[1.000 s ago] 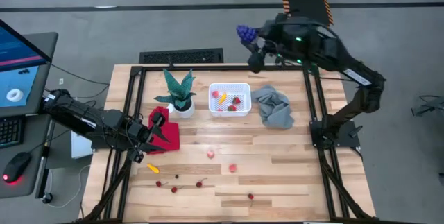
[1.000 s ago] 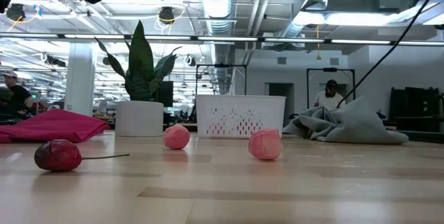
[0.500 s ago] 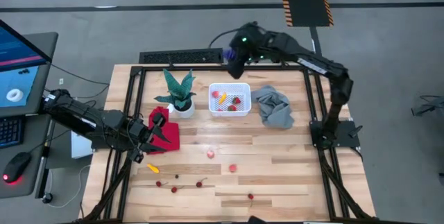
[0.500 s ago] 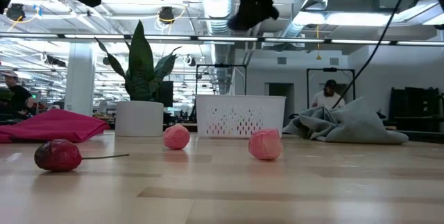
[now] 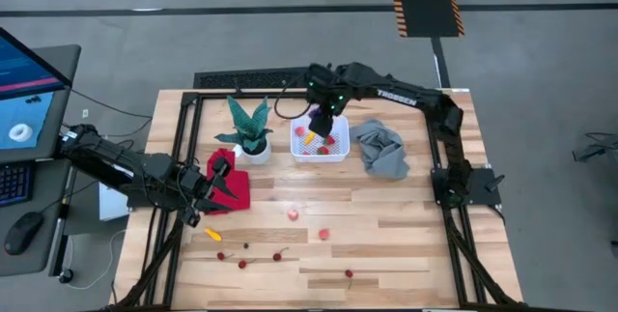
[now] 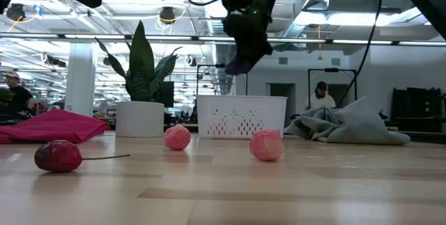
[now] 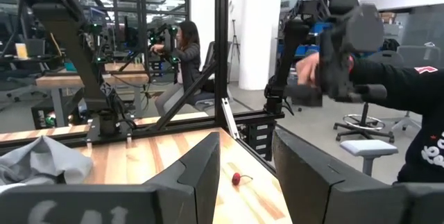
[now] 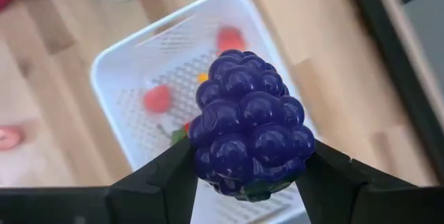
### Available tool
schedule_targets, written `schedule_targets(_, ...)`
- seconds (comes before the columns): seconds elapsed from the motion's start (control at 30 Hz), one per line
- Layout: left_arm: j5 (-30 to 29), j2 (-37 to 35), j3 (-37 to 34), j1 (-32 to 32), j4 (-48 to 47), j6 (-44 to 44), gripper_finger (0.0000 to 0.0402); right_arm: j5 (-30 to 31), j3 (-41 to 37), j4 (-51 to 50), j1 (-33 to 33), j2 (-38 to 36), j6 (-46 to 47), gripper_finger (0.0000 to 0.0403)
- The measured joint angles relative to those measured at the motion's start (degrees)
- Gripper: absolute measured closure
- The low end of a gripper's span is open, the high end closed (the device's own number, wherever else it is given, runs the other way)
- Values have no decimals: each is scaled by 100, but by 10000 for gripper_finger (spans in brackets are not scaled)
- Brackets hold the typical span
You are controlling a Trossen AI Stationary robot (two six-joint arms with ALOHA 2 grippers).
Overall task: Pick and placing Produce into tupperware
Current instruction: Put the violet grapes into the white bin
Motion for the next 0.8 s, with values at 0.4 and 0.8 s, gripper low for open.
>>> schedule_targets(0.4, 4, 0, 0, 0, -7, -39, 277, -482, 2, -277, 115, 806, 35, 172)
schedule_targets(0.8, 7, -2, 0, -1, -31, -58, 277, -611, -9, -520, 129, 1190, 60, 166)
